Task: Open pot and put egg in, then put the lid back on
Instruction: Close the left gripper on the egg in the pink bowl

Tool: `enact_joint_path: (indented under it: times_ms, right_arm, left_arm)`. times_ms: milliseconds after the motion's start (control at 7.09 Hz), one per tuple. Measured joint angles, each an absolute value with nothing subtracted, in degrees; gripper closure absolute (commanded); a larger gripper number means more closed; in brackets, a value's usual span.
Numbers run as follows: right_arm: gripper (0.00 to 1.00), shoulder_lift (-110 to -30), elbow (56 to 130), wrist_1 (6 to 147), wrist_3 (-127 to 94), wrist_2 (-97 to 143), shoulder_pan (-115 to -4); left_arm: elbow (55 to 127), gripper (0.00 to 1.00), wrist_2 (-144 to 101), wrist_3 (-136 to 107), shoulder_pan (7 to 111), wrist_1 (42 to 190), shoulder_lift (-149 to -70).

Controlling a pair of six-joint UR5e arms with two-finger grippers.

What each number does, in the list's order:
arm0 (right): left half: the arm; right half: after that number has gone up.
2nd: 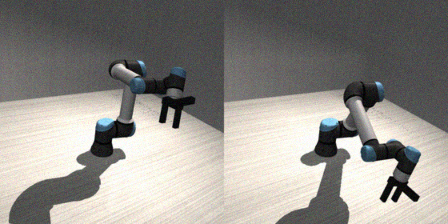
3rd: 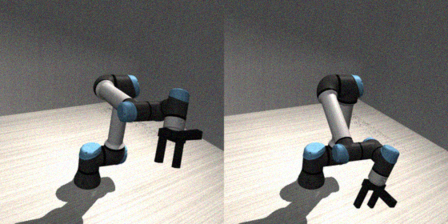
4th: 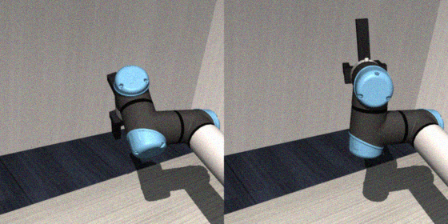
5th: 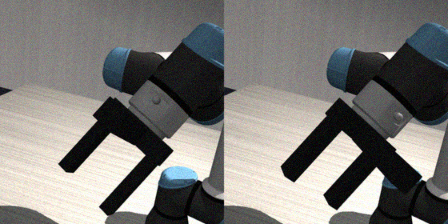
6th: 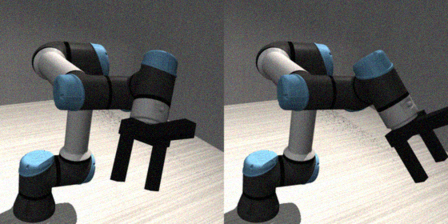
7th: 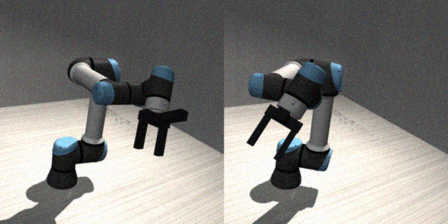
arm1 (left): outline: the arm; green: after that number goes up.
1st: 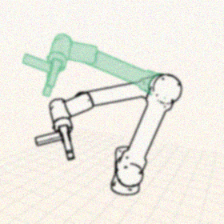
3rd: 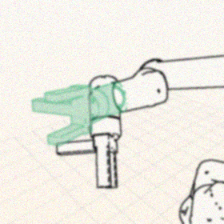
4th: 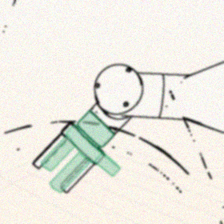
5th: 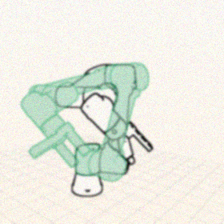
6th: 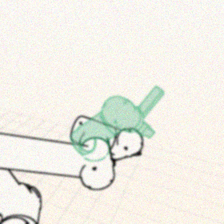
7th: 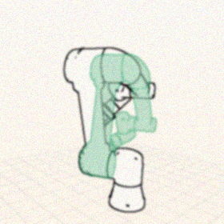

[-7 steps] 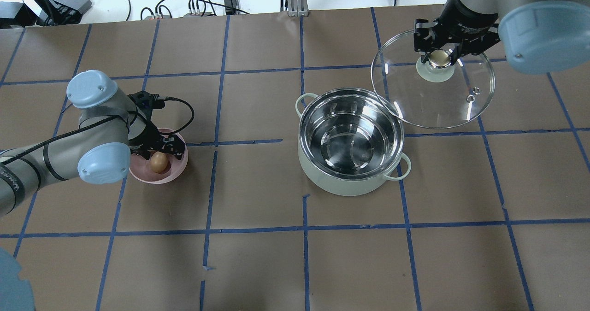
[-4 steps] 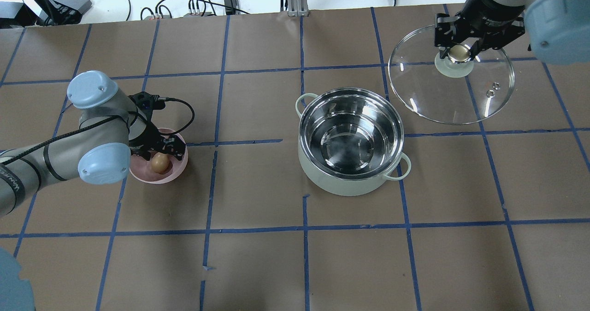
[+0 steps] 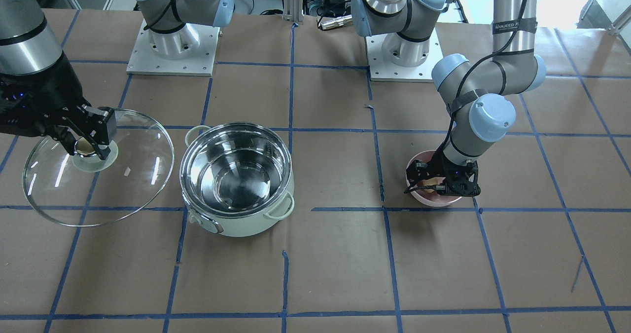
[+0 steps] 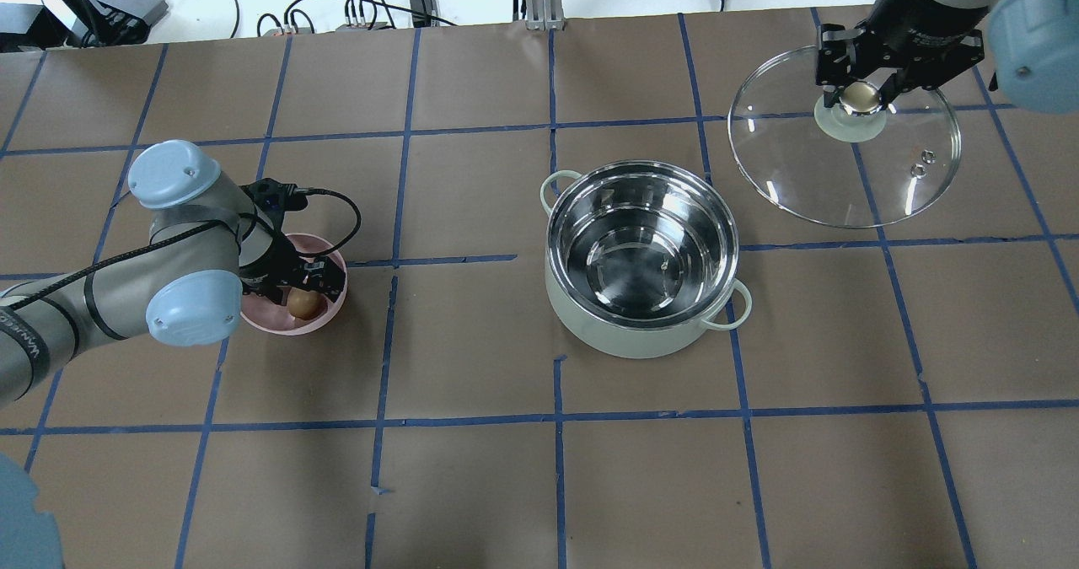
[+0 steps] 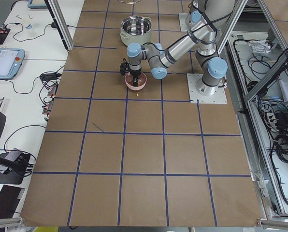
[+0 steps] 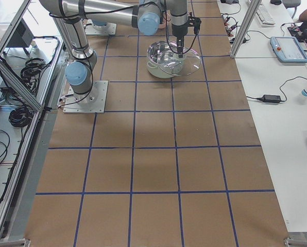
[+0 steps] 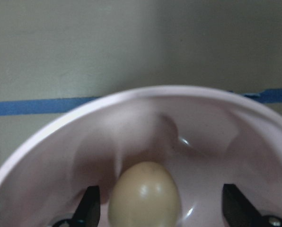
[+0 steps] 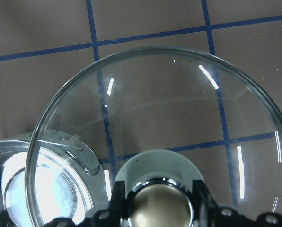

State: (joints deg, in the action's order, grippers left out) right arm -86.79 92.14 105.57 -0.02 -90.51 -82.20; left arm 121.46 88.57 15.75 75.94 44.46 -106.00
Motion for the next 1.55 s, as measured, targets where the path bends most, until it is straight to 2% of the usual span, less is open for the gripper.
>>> enact_joint_path:
  times_ms: [282, 564, 706, 847, 1129, 1411, 1552]
  right_arm:
    - [0.61, -86.83, 92.19, 105.56, 0.0, -90.32, -82.18]
    - [0.62, -86.83, 92.2, 105.56, 0.0, -90.27, -82.18]
    - [0.62, -86.83, 92.2, 105.56, 0.0, -90.27, -82.18]
    - [0.61, -86.84, 92.2, 105.56, 0.0, -90.24, -82.18]
    - [0.61, -86.84, 92.2, 105.56, 0.0, -90.19, -82.18]
    - [0.61, -86.84, 92.26, 105.56, 0.02, -90.15, -82.18]
    - [0.61, -86.83, 92.26, 105.55, 0.06, -90.05, -82.18]
  left_arm:
    - [121.34, 0.3, 88.28, 15.7, 75.94, 44.4, -106.0]
    - [121.34, 0.3, 88.25, 15.73, 75.94, 44.39, -106.0]
    - [121.4, 0.38, 88.24, 15.73, 75.94, 44.39, -106.0]
    - [121.42, 0.59, 88.24, 15.73, 75.94, 44.36, -106.0]
    - [121.5, 0.72, 88.26, 15.83, 75.94, 44.27, -105.94]
    - [121.53, 0.82, 88.32, 16.1, 75.94, 44.29, -105.83]
    - [121.44, 0.83, 88.33, 16.34, 75.94, 44.29, -105.74]
